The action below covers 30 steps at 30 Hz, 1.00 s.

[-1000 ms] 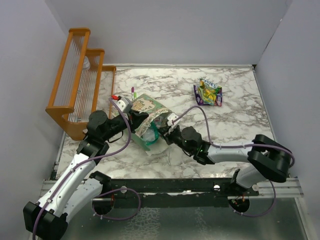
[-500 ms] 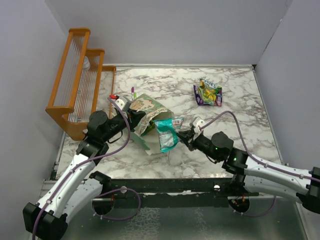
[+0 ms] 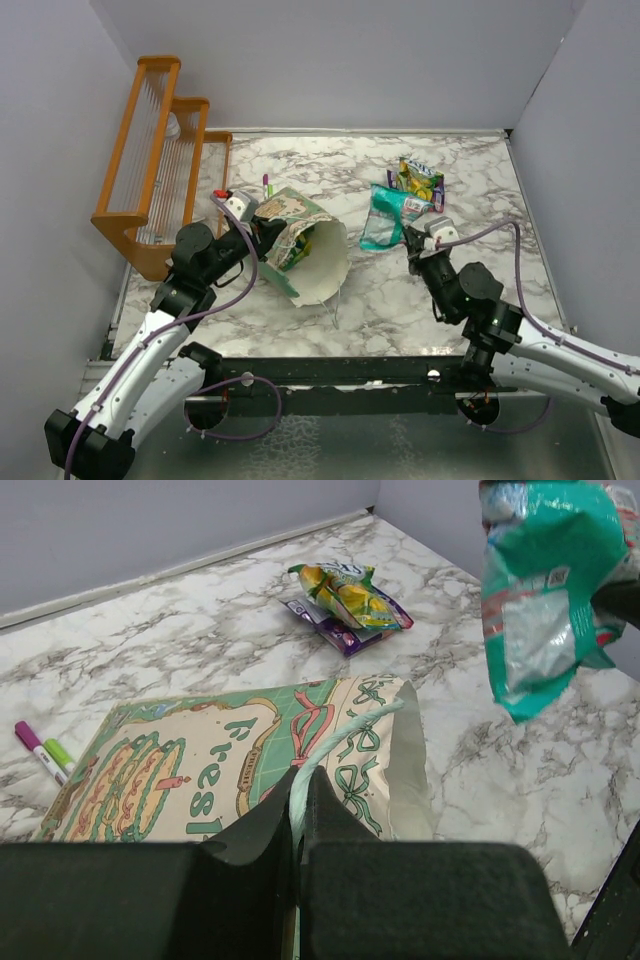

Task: Take the snacks out of the paper bag
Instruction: Place the snack at the center of the board.

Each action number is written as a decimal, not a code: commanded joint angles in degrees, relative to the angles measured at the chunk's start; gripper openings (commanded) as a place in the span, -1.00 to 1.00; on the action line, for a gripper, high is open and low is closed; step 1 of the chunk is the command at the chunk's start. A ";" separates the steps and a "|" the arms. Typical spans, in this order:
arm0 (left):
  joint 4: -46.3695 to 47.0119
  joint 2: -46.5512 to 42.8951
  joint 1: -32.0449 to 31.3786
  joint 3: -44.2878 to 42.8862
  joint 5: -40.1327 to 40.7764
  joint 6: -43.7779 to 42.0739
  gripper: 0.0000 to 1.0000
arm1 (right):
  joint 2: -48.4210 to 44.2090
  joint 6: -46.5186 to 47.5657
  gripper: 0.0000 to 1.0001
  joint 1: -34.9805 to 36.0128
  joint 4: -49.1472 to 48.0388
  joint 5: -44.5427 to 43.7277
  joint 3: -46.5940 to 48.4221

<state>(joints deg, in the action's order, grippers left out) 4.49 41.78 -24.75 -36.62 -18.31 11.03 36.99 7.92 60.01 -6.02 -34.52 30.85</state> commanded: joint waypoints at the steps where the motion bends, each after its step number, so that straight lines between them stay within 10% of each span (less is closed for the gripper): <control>1: -0.34 -1.26 0.38 -1.25 1.74 0.34 -1.00 | 6.44 17.83 -0.98 -1.24 -22.23 -16.57 2.66; 11: -0.42 -2.45 0.34 -1.05 1.23 0.52 -1.00 | 29.21 -8.24 -0.98 -32.73 -8.89 6.94 18.44; 21: -0.03 -3.79 0.31 -0.69 1.36 0.58 -1.00 | 50.33 -16.34 -0.97 -46.18 -9.03 25.88 29.86; 30: -0.21 -3.36 0.32 -0.73 0.90 0.12 -1.00 | 59.58 -16.16 -0.98 -48.96 -7.32 25.48 34.73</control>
<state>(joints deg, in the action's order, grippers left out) 3.77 38.89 -24.71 -36.62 -17.91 11.22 94.39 -6.74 11.94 -12.32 -10.81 61.91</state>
